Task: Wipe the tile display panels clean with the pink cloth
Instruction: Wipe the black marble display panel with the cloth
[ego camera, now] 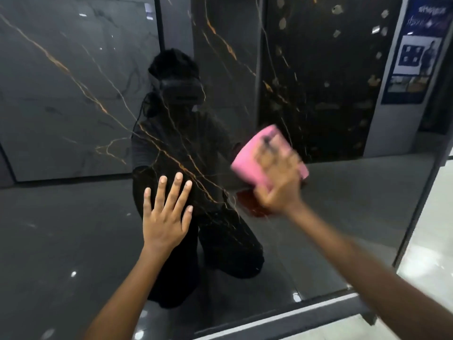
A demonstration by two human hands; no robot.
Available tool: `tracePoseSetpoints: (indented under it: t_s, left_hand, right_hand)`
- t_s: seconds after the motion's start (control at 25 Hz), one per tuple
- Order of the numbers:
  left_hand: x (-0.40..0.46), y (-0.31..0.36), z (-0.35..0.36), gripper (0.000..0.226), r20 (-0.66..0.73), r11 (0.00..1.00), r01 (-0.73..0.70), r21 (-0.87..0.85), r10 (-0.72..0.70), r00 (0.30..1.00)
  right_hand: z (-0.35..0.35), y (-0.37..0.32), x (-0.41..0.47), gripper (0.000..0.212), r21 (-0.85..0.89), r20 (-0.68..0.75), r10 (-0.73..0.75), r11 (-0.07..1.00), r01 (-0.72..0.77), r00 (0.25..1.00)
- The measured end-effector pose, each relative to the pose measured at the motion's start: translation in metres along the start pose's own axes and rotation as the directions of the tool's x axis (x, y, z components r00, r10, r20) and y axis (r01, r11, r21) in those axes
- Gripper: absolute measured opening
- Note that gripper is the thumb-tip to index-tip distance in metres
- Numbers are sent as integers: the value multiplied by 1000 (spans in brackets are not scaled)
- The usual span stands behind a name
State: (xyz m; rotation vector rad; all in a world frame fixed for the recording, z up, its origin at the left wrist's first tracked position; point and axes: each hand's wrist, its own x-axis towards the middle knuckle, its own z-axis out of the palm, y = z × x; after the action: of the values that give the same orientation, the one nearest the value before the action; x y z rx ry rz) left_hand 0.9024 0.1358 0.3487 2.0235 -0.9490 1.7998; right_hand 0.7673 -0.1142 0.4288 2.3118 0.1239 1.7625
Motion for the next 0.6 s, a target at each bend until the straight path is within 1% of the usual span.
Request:
tracePoseSetpoints:
  t_s: [0.04, 0.08, 0.12, 0.16, 0.2, 0.24, 0.28, 0.32, 0.36, 0.4, 0.44, 0.48, 0.52, 0.6]
  left_hand:
    - [1, -1, -1, 57, 3, 1000, -5, -14, 5, 1000]
    - [3, -3, -3, 57, 1, 1000, -16, -15, 16, 1000]
    - [5, -4, -5, 58, -3, 1000, -16, -14, 16, 1000]
    - [7, -3, -7, 61, -4, 1000, 11, -29, -11, 1000]
    - [5, 1, -10, 64, 5, 995, 65, -69, -65, 998]
    - [-2, 8, -15, 66, 25, 986, 118, -118, -115, 993]
    - [-14, 16, -19, 68, 37, 982, 128, -142, -124, 992]
    - [-27, 23, -19, 69, 56, 987, 98, -131, -91, 994]
    - [-42, 27, -16, 69, 95, 993, 48, -109, -37, 995]
    - [-56, 27, -10, 68, 125, 996, -13, -84, 24, 992]
    - [-66, 26, -2, 65, 123, 996, -66, -56, 72, 990]
    - [-72, 24, 5, 62, 105, 995, -99, -18, 100, 989]
    - [-75, 23, 12, 60, 87, 994, -111, 23, 109, 990]
    - [-75, 22, 18, 60, 60, 992, -110, 65, 106, 993]
  right_hand:
    - [15, -39, -37, 79, 16, 139, -239, 971, 240, 961]
    - [23, -68, -66, 75, 57, 236, -452, 890, 452, 860]
    - [29, -83, -83, 71, 99, 284, -575, 814, 573, 767]
    - [31, -81, -85, 70, 126, 296, -616, 782, 610, 729]
    - [27, -67, -75, 73, 122, 281, -591, 803, 583, 756]
    - [16, -48, -57, 78, 82, 209, -494, 869, 488, 844]
    - [2, -21, -34, 83, 31, 136, -318, 948, 317, 938]
    - [-14, 14, -12, 84, 2, 56, -117, 993, 118, 991]
    - [-30, 50, 7, 83, -21, -2, 77, 997, -77, 997]
    - [-45, 83, 23, 80, -34, -50, 229, 972, -231, 972]
    - [-56, 105, 32, 78, -13, -97, 337, 940, -340, 937]
    - [-58, 113, 33, 76, -7, -152, 382, 922, -388, 912]
    - [-49, 106, 26, 75, -11, -173, 388, 918, -396, 905]
    - [-19, 62, -13, 78, 26, -148, 321, 947, -321, 936]
